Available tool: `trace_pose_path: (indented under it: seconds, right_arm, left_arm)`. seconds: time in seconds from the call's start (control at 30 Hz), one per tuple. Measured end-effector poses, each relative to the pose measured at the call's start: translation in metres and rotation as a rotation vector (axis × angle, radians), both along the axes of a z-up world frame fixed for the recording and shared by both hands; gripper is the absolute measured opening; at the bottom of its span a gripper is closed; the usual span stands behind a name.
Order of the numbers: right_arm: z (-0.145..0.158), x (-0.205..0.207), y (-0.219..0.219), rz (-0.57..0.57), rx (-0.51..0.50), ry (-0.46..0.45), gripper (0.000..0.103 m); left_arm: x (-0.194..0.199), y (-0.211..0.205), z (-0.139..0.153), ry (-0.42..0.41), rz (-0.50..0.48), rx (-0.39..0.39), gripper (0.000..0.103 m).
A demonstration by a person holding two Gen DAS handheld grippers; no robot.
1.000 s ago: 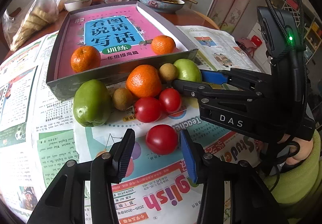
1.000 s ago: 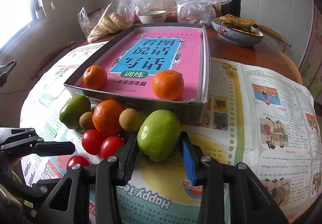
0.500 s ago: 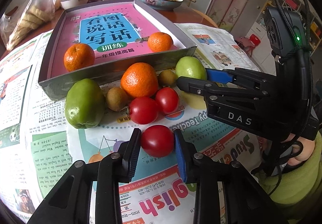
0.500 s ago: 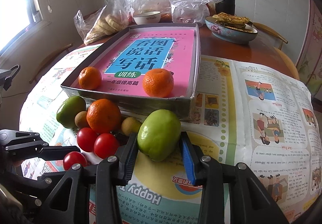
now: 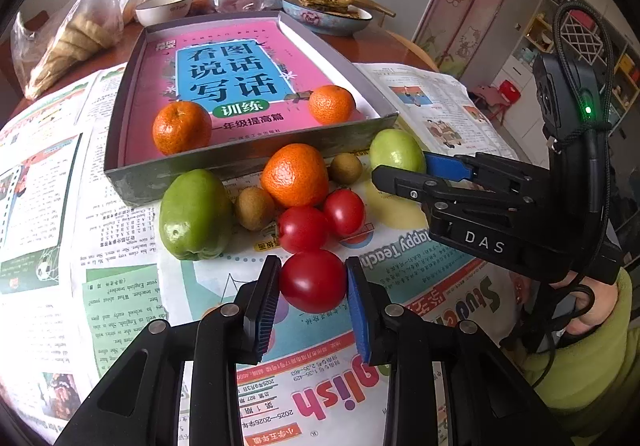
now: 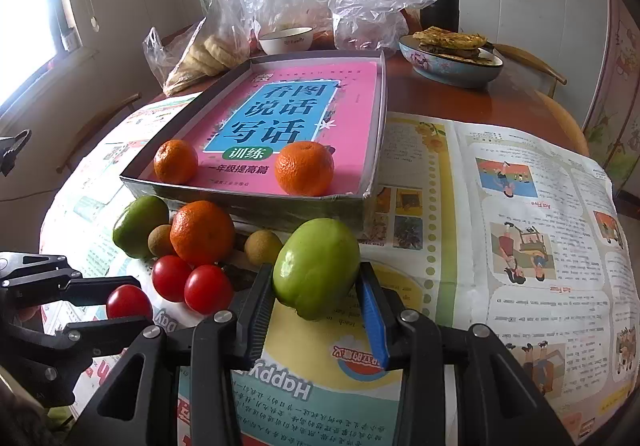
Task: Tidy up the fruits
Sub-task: 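Grasp a red tomato with the left tool while the right tool grasps a green apple, then lift the tomato with the left tool while the right tool carries the apple over the box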
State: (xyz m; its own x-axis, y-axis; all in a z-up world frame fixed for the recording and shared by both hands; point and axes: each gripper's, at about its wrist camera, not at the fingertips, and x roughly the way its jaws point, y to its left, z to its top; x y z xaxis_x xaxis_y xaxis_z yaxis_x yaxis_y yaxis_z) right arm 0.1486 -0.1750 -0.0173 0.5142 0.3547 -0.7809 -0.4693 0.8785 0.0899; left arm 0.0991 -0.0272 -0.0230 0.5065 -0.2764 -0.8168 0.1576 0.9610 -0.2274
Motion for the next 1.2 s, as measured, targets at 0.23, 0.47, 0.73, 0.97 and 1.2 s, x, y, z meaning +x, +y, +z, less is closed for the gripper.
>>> trace_pose_path:
  seconds: [0.23, 0.47, 0.73, 0.97, 1.2]
  right_arm:
    - [0.009, -0.004, 0.0, 0.002, 0.016, -0.018, 0.041]
    - [0.021, -0.011, 0.002, 0.016, 0.033, -0.047, 0.041]
    - [0.029, -0.015, 0.007, 0.035, 0.044, -0.067, 0.041]
    - [0.033, -0.016, 0.013, 0.053, 0.05, -0.077, 0.041]
    - [0.034, -0.016, 0.022, 0.072, 0.049, -0.08, 0.041]
  left_arm:
    - [-0.002, 0.013, 0.01, -0.028, 0.034, -0.005, 0.033]
    - [-0.002, 0.025, 0.017, -0.045, 0.069, -0.01, 0.033]
    - [-0.001, 0.039, 0.024, -0.066, 0.116, -0.009, 0.033]
    - [-0.001, 0.054, 0.03, -0.087, 0.156, -0.007, 0.033]
    - [-0.001, 0.069, 0.036, -0.11, 0.198, -0.007, 0.033]
